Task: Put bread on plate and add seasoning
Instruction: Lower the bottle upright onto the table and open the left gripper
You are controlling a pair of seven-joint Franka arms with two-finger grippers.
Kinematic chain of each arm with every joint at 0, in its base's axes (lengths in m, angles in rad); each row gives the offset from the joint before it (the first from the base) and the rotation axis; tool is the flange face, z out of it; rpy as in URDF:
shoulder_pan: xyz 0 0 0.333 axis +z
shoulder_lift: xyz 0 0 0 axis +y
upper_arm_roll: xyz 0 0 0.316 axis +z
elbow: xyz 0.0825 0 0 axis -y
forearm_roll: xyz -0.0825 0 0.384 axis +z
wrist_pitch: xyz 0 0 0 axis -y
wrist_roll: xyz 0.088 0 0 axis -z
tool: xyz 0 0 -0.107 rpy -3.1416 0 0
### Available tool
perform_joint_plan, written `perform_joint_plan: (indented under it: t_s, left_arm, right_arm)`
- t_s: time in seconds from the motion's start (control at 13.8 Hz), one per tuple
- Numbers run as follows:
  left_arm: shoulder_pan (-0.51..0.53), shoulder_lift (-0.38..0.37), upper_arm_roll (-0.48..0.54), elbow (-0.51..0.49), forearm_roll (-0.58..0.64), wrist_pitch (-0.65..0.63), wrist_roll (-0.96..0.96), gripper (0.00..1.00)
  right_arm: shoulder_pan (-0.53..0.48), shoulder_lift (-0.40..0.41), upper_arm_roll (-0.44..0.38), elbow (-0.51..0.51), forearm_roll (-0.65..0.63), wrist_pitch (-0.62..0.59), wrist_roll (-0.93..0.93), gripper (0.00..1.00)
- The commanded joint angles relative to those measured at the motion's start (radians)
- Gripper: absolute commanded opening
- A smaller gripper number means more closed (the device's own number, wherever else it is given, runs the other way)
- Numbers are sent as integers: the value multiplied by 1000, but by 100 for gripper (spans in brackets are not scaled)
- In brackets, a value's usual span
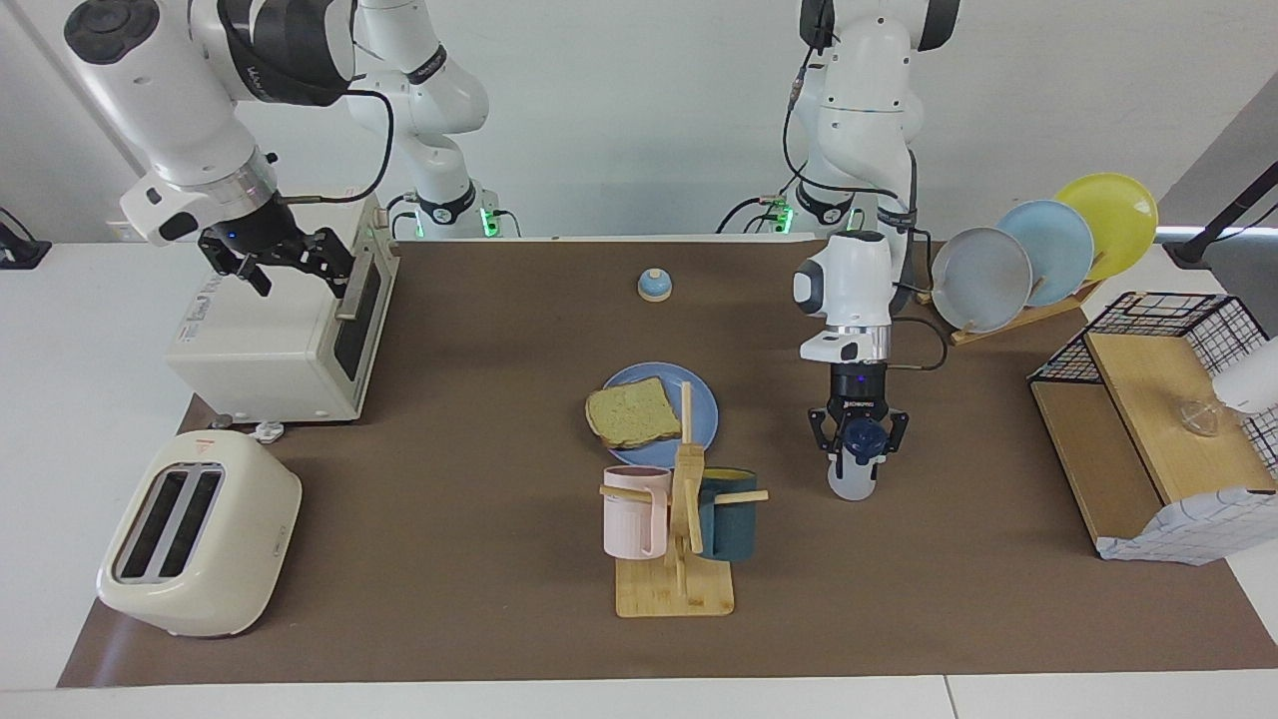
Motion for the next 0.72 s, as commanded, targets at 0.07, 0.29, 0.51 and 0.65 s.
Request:
perform_joint_plan:
  t_s: [0.07, 0.29, 0.51, 0.65]
  left_arm:
    - [128, 19, -143, 43, -5, 12, -39, 0]
    - [316, 20, -351, 52, 3, 12, -34, 0]
    - [327, 20, -357, 50, 3, 12, -34, 0]
    - [325, 22, -357, 50, 3, 12, -34, 0]
  right_arm:
    - [-12, -12, 8, -7, -11, -7, -22, 100]
    - [-12, -12, 8, -7, -11, -7, -22, 100]
    - [-12, -12, 8, -7, -11, -7, -22, 100]
    - [-12, -12, 8, -7, -11, -7, -22, 100]
